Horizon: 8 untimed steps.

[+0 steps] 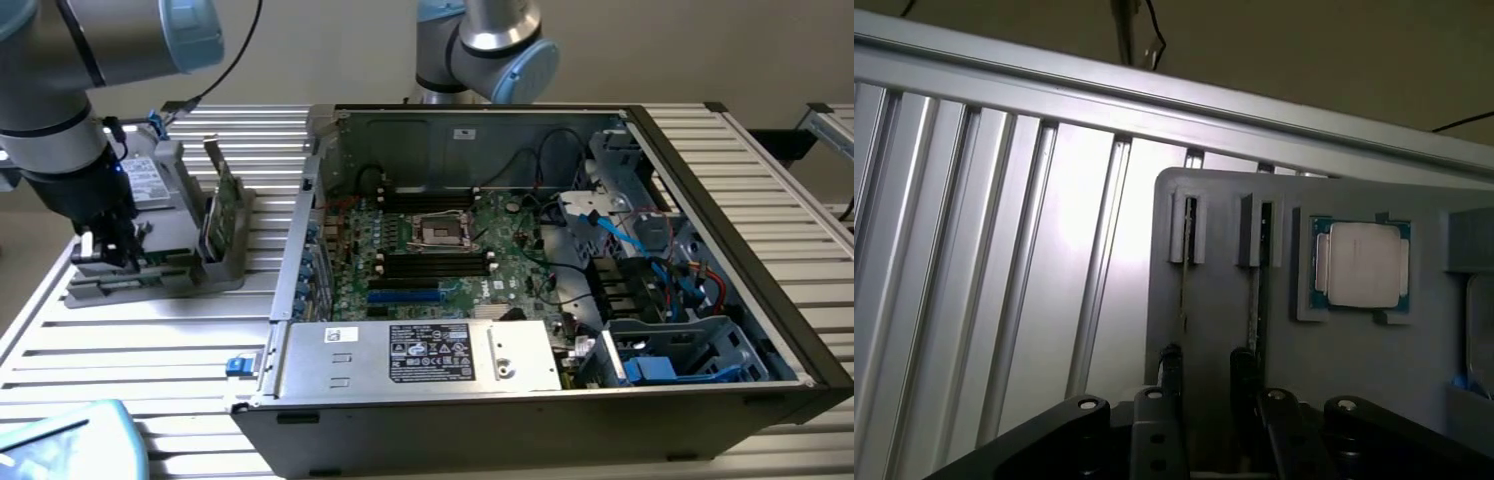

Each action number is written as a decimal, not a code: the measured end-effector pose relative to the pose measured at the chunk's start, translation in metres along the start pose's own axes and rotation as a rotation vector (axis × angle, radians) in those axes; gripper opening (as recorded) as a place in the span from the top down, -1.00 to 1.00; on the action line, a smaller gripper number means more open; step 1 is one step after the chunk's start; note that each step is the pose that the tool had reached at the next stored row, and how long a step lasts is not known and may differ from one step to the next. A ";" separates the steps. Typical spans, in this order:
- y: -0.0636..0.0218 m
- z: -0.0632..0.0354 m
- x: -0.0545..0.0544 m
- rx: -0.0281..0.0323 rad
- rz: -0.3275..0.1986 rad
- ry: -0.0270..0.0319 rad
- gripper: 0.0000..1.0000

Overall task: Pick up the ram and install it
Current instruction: 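Pick up the ram and move it above insertion slot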

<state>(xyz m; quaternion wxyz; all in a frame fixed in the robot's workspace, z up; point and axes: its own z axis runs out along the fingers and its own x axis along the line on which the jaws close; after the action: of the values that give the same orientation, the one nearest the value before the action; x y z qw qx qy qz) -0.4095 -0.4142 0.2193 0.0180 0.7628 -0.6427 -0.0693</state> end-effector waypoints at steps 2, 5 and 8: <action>0.0000 -0.0007 0.000 -0.0007 0.001 0.0039 0.33; -0.0006 -0.0008 0.001 -0.0011 0.001 0.0059 0.33; -0.0016 -0.0007 0.003 -0.0011 0.001 0.0061 0.33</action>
<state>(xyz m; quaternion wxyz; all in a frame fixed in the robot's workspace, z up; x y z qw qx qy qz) -0.4073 -0.4170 0.2196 0.0204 0.7628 -0.6428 -0.0673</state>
